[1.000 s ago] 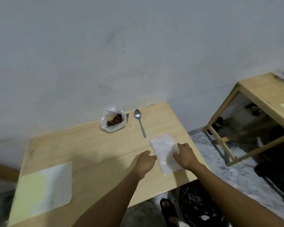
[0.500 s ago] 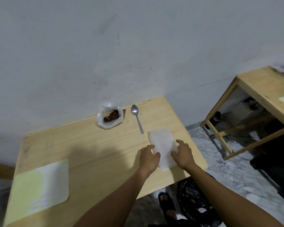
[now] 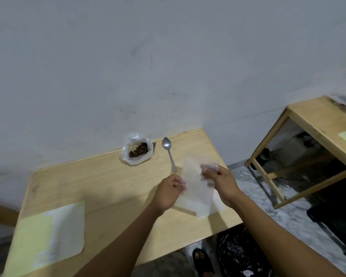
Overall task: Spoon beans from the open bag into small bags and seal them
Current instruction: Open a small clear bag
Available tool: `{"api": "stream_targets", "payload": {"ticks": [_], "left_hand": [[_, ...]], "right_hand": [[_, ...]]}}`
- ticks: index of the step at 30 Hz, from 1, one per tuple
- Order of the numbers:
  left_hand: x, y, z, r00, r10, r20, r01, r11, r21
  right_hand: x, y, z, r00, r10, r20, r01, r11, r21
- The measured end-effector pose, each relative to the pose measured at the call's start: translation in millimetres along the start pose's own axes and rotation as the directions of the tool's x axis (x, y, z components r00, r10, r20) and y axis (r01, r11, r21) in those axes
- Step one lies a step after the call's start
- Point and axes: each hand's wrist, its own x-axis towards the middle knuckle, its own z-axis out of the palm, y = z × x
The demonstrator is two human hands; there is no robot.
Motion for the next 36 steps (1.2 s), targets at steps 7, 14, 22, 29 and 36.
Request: {"api": "stream_targets", "payload": {"ticks": [7, 14, 22, 29, 36], "left_hand": [[-15.5, 42.8, -35.1, 0.973, -0.104, -0.205, 0.018, 0.922, -0.386], [-30.7, 52.7, -61.1, 0.992, -0.069, -0.106, -0.013, 0.779, -0.626], [-33.9, 49.5, -65.8, 0.993, -0.012, -0.115, -0.062, 0.786, -0.615], [-27.4, 45.5, -54.8, 0.969, -0.102, -0.225, -0.030, 0.856, -0.516], [-22.8, 34.2, -49.3, 0.962, -0.121, -0.247, 0.000, 0.898, -0.440]], "right_hand": [[-11.5, -17.4, 50.8, 0.918, -0.327, 0.224, 0.389, 0.851, -0.352], [-23.2, -30.3, 76.9, 0.841, -0.204, 0.500, 0.408, 0.847, -0.341], [-23.9, -44.4, 91.0, 0.884, -0.140, 0.447, 0.271, 0.931, -0.245], [-16.4, -35.1, 98.2, 0.923, -0.273, 0.272, 0.376, 0.793, -0.480], [-8.5, -30.7, 96.6, 0.928, -0.164, 0.335, 0.336, 0.760, -0.556]]}}
